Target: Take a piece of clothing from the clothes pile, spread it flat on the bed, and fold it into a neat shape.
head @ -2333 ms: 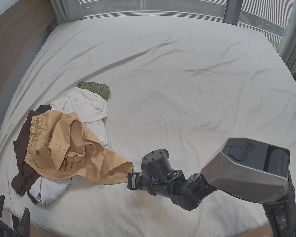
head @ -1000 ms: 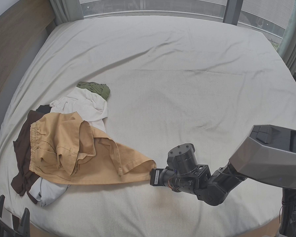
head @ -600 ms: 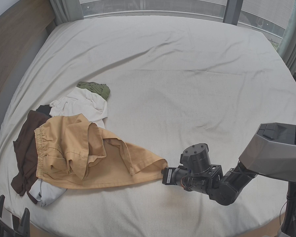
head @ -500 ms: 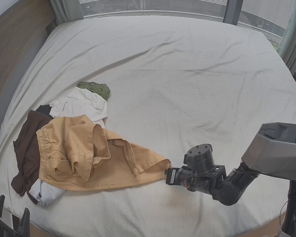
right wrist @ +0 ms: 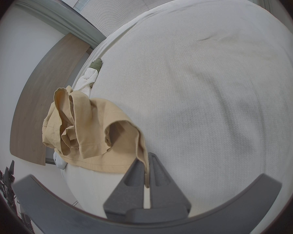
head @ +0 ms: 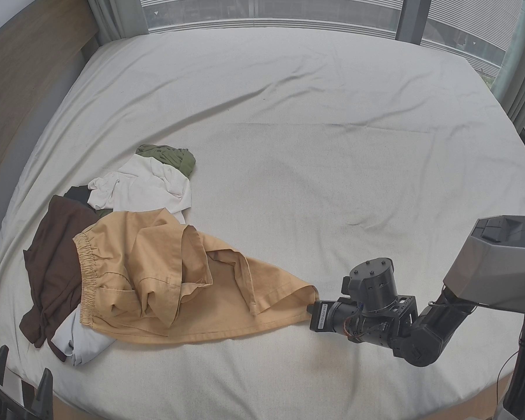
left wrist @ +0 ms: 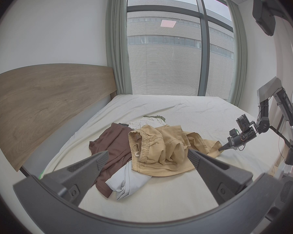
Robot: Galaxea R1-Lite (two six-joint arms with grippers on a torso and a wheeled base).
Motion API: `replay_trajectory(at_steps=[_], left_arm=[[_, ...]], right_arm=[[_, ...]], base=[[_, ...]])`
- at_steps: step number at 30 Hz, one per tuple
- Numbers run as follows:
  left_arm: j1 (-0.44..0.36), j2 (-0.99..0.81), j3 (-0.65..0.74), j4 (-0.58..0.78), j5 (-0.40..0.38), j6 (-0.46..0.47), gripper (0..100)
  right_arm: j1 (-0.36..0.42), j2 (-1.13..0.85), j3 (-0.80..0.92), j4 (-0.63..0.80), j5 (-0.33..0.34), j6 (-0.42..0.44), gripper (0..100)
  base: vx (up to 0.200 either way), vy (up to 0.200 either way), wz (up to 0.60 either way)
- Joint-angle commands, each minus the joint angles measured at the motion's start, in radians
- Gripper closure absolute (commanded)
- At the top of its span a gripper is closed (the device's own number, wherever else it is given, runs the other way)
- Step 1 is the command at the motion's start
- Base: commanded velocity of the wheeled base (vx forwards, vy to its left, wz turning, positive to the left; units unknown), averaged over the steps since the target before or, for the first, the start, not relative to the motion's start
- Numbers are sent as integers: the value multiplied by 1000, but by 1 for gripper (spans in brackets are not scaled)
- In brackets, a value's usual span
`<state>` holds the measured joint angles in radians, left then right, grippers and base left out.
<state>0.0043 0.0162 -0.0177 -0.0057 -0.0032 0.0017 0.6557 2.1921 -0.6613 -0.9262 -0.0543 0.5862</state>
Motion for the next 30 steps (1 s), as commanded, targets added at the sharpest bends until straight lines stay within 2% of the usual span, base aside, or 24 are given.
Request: replay_trajectory(at_steps=[1, 20, 30], left_arm=[[0, -15, 18, 0, 0, 0, 0], [0, -15, 18, 0, -1, 1, 0], [0, -15, 18, 0, -1, 0, 0]], right_arm=[[-18, -20, 32, -14, -1, 0, 100], [-99, -34, 253, -227, 7, -45, 100], [-107, -78, 318, -257, 10, -45, 100]], base=[[0, 0, 0], [0, 0, 0], [0, 0, 0]])
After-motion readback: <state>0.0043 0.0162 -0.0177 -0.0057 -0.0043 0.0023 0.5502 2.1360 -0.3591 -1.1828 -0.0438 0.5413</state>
